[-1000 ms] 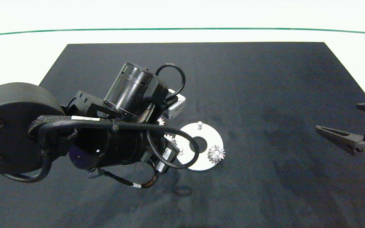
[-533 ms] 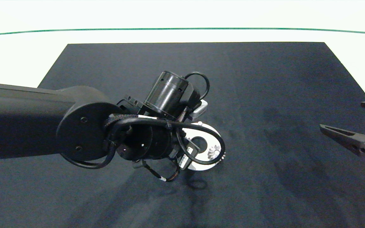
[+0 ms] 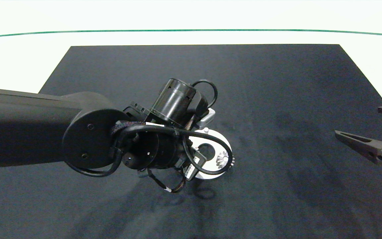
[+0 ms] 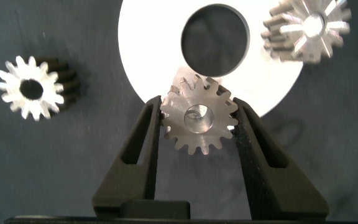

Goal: Install three planetary gears onto the carrier pins

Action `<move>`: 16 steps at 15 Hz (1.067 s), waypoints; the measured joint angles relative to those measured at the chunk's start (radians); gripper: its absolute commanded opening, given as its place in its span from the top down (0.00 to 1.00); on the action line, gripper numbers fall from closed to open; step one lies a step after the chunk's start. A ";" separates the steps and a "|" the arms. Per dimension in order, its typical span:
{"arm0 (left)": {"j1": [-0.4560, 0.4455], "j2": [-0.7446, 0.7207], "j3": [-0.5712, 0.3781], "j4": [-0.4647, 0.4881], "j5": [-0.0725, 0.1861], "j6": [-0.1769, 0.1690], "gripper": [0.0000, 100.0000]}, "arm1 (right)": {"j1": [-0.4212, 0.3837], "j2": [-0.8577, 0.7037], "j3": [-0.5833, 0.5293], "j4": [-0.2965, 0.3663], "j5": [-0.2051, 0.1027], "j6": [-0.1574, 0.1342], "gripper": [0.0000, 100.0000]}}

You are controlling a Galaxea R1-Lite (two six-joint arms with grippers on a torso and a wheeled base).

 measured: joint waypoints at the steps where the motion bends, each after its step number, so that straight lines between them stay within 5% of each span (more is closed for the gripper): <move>1: 0.000 -0.005 0.004 0.002 0.001 0.000 0.78 | 0.000 0.000 0.000 0.000 0.000 0.000 0.00; 12: -0.004 -0.015 0.030 -0.006 0.001 -0.016 0.78 | 0.000 0.000 0.000 0.000 0.000 0.000 0.00; 13: -0.004 -0.014 0.030 -0.010 0.001 -0.019 0.00 | 0.000 0.000 0.000 0.000 0.000 0.000 0.00; 16: -0.004 -0.013 0.029 -0.017 0.001 -0.026 0.00 | 0.000 0.000 0.000 0.000 0.000 0.000 0.00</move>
